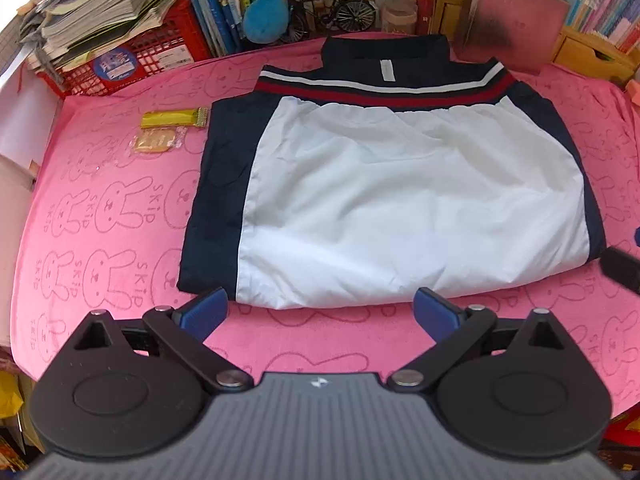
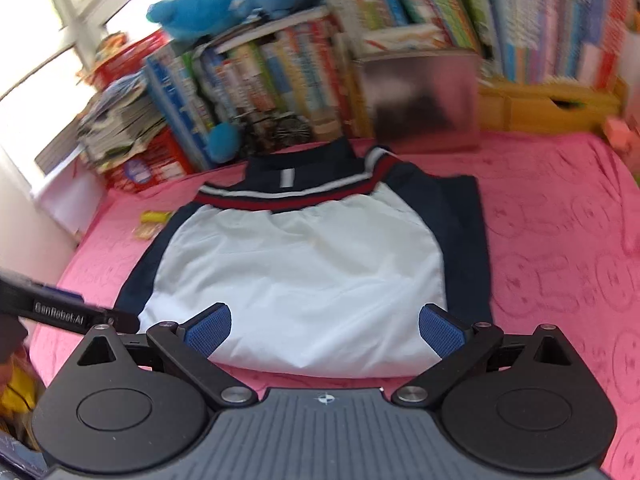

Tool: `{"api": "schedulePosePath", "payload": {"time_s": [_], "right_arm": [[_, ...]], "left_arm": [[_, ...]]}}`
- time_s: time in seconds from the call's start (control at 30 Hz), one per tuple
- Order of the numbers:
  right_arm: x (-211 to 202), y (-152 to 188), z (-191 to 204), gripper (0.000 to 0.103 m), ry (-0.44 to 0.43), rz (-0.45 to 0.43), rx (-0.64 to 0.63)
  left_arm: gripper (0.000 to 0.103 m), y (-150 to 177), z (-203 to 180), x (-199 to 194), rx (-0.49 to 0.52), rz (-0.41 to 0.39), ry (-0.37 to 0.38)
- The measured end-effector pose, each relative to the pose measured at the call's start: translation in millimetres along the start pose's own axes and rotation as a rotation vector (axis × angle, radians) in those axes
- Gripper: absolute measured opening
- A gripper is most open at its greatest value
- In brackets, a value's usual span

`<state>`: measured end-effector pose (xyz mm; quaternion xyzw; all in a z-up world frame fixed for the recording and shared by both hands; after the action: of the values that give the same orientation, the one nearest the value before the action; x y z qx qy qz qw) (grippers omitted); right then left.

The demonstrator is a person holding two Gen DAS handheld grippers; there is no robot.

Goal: Fold clothes

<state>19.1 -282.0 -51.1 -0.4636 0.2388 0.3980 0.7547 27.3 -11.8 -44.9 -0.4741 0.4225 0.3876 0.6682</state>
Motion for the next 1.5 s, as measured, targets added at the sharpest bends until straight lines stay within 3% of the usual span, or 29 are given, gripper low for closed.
{"api": "schedulePosePath", "payload": {"time_s": [0.23,0.47,0.63,0.83,1.1,1.17,1.27,1.33,1.37,1.47,1.5], "right_arm": [[6,1,-76,0.099,0.037,0.012,0.283],[28,4,-110,0.082,0.092,0.047,0.308],[57,4,-135,0.072,0.083,0.077,0.450],[77,-4,-141,0.072,0.049,0.072,0.468],[91,-13,-128,0.084,0.050,0.091,0.392],[90,-16,-120,0.074,0.108,0.099,0.357],[67,-18,-80,0.070,0.211,-0.020,0.051],[52,-11,-38,0.083,0.198,-0.114,-0.226],[51,-7,-22,0.087,0.168,-0.129,-0.304],[73,14,9,0.089,0.039,-0.065,-0.375],[85,20,16,0.088,0.031,-0.045,-0.392]], "left_arm": [[0.100,-5,-18,26,0.055,-0.023,-0.009],[0.100,-15,-45,52,0.142,-0.021,-0.020],[0.100,-24,-61,75,0.191,-0.017,-0.043],[0.102,-28,-68,100,0.188,0.019,-0.038],[0.103,-31,-60,119,0.143,0.022,0.045],[0.100,-32,-54,108,0.126,0.007,0.041],[0.098,-32,-39,86,0.084,-0.060,0.049],[0.098,-32,-26,72,0.062,-0.116,0.063],[0.098,-34,-22,70,0.064,-0.137,0.071],[0.098,-41,-15,68,0.084,-0.185,0.102],[0.098,-44,-15,70,0.096,-0.191,0.116]]}}
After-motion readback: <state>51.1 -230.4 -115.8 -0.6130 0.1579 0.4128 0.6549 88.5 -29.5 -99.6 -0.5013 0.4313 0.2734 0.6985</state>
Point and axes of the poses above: each gripper's, at about its wrist camera, not at the fingertips, and x roughly the way its jaws point, z to its left, y to its underside, the point moved 2 cm from there along x, roughly the way its jaws point, and after that the axes turned 14 degrees about x, right-handed, at the moved point
